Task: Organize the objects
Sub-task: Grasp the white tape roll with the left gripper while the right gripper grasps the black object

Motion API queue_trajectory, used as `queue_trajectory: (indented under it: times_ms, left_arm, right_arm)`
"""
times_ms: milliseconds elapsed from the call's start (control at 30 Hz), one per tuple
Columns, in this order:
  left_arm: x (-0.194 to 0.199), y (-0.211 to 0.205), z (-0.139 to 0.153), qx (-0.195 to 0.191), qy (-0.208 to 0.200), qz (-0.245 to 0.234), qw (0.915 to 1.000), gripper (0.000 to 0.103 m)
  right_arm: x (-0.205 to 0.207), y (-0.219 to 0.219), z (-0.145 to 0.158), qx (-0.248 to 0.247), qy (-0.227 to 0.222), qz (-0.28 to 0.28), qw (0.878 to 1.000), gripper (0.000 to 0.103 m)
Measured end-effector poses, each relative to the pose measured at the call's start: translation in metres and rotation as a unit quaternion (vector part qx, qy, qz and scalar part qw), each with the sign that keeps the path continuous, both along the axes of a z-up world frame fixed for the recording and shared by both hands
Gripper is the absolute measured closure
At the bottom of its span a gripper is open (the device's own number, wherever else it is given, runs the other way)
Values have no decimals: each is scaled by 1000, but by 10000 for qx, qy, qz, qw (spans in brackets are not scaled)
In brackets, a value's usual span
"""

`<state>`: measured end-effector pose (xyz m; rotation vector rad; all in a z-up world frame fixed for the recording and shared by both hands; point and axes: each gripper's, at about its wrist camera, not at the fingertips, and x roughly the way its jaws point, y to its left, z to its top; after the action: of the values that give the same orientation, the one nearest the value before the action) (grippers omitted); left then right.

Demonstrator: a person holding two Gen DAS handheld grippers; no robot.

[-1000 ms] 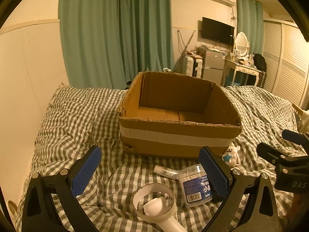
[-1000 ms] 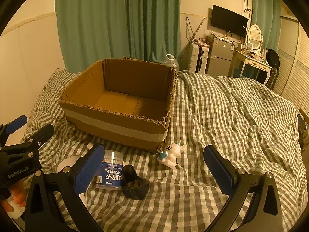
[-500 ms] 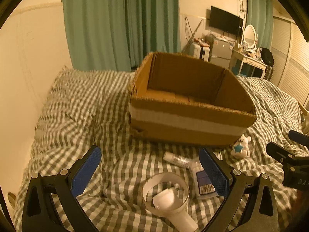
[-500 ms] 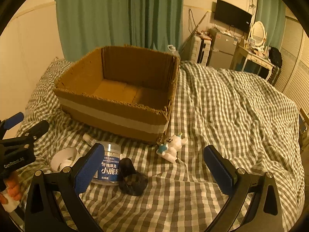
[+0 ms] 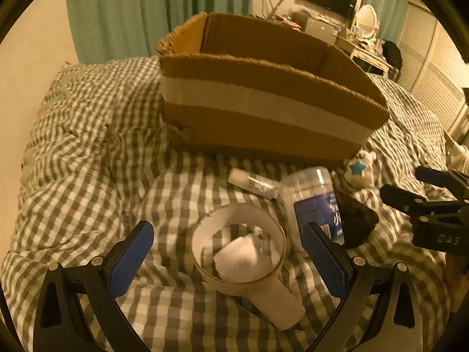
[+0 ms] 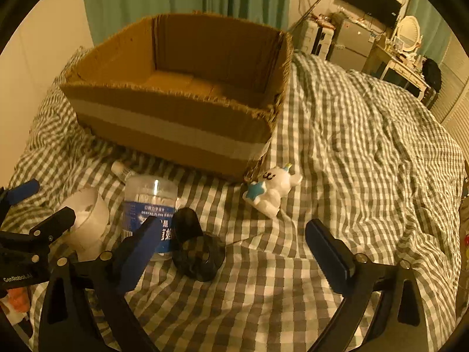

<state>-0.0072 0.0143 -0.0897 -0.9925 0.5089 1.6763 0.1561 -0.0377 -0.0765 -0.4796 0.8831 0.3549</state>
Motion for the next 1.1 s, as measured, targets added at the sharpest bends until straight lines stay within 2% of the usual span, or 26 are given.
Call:
queue_trajectory:
  times_ms: [300,567,767,900,967,1000,1100]
  left_arm:
    - [3,10,-22,-398,-146,-327,9986,0]
    - [-7,23,-44,-741,-417,-299,9959,0]
    - [-13,34,-64,-1044,-662,-335,9918,0]
    - [-17,37,-66,-983,-660,-280,9926,0]
    - [-19,37,-66,-949,-658,-271,9929,2]
    - [-20,38,-66,-949,-652,-295,9929,5]
    - [-20,38,-65,-912,-609,-363,9933,13]
  right_arm:
    - [10,16,-41,-640,604,121,9960,24]
    - [28,15,-63,-623,1214,-57,9906,39]
    - [36,12,-76,-512,1671,-139,9845,39]
    - [39,10,-87,-550,1982,-194,9784,39]
    - [40,9,-91,-574,2051,-225,9768,42]
    - [39,9,-92,-577,2088,-215,9760,45]
    - [34,8,-90,-604,1989,-232,9779,46]
